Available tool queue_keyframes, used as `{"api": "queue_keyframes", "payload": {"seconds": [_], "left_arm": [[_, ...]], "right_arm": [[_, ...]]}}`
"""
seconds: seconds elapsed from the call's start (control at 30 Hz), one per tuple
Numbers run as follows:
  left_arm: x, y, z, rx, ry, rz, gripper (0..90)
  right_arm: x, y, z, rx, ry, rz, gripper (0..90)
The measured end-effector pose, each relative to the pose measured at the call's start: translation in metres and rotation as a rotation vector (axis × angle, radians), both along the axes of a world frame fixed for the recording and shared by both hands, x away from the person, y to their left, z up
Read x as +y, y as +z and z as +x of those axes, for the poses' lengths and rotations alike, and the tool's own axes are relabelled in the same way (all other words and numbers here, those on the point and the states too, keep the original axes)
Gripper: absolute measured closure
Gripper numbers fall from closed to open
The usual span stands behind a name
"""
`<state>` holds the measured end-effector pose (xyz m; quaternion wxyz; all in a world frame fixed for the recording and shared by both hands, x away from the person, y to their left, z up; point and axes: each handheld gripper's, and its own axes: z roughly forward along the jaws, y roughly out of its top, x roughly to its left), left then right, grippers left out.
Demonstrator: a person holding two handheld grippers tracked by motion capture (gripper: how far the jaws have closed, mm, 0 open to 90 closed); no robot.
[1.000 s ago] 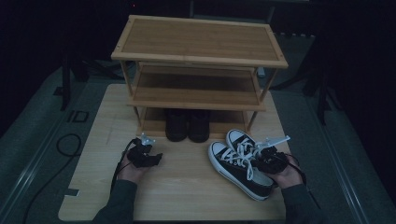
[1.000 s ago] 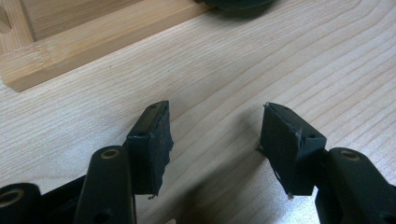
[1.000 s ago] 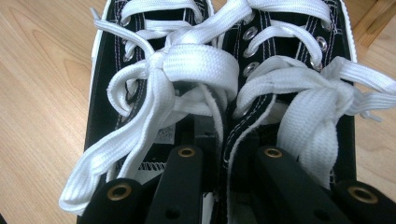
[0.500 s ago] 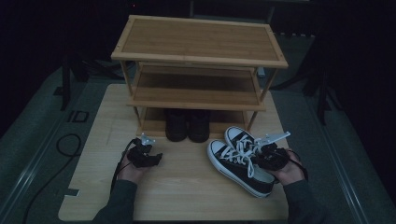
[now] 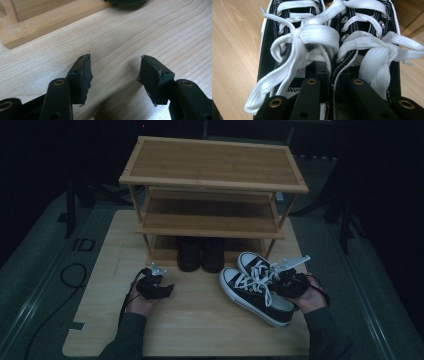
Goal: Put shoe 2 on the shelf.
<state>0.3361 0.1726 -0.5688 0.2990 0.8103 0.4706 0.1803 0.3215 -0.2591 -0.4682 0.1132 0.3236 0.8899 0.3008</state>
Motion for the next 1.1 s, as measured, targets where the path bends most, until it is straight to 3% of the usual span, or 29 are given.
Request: {"api": "queue_keyframes", "payload": {"seconds": [0.3,0.77,1.1], "left_arm": [[0.000,0.000,0.000,0.000,-0.001,-0.001,43.7],[0.000,0.000,0.000,0.001,-0.002,0.000,43.6],[0.000,0.000,0.000,0.000,-0.002,-0.001,43.6]], "right_arm": [[0.011,0.013,0.006,-0.034,0.044,-0.007,84.7],[0.019,0.034,0.003,-0.042,0.100,-0.005,84.8],[0.032,0.041,0.009,-0.064,0.197,-0.026,84.8]]}}
